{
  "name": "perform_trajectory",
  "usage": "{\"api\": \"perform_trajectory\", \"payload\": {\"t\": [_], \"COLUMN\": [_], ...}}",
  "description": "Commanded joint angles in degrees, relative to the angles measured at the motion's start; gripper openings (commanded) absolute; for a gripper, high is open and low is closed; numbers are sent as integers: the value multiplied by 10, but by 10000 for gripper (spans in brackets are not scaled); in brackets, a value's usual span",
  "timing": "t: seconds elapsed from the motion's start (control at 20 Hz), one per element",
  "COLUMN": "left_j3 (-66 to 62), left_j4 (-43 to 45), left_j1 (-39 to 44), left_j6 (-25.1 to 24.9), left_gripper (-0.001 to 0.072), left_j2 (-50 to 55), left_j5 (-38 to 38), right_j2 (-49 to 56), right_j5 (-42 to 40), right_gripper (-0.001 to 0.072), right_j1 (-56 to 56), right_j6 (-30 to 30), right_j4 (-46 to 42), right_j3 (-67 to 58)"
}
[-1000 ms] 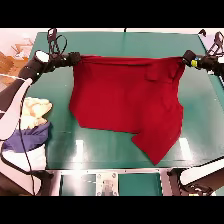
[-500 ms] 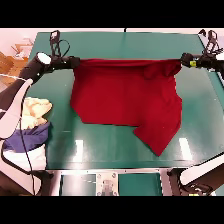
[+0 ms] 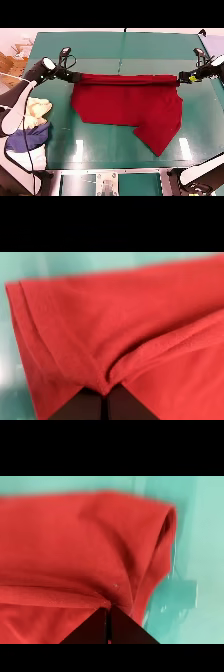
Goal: Fold the shirts.
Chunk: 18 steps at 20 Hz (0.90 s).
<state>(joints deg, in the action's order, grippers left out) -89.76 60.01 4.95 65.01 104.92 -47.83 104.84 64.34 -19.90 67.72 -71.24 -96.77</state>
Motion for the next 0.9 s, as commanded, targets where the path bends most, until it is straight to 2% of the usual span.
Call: {"api": "perform_trajectory", "payload": {"t": [0.0, 0.2, 0.45, 0.5, 0.55, 0.6, 0.65, 0.75, 0.85], "left_j3": [0, 0, 0, 0, -3, -12, -27, -69, -107], "left_j4": [43, 43, 37, 35, 35, 37, 43, 66, 105], "left_j1": [0, 0, 0, 0, 0, -1, -1, -1, -1], "left_j6": [0, -6, -3, 7, 17, 26, 40, 76, 121], "left_gripper": [21, 21, 21, 23, 78, 462, 683, 672, 669], "left_j2": [6, 6, 6, 6, 6, 5, 5, 3, -1], "left_j5": [-57, -98, -103, -103, -108, -123, -146, -205, -276], "right_j2": [0, 0, 0, 0, 0, -3, -9, -33, -63], "right_j5": [38, 77, 84, 87, 94, 104, 114, 129, 154], "right_gripper": [17, 17, 19, 69, 218, 267, 297, 294, 292], "right_j1": [1, 5, 7, 8, 8, 8, 7, 3, -14], "right_j6": [-25, -66, -67, -67, -60, -34, -5, 49, 86], "right_j4": [-25, -30, -30, -30, -33, -48, -77, -134, -134], "right_j3": [15, 17, 18, 17, 14, 9, 2, -2, -1]}}
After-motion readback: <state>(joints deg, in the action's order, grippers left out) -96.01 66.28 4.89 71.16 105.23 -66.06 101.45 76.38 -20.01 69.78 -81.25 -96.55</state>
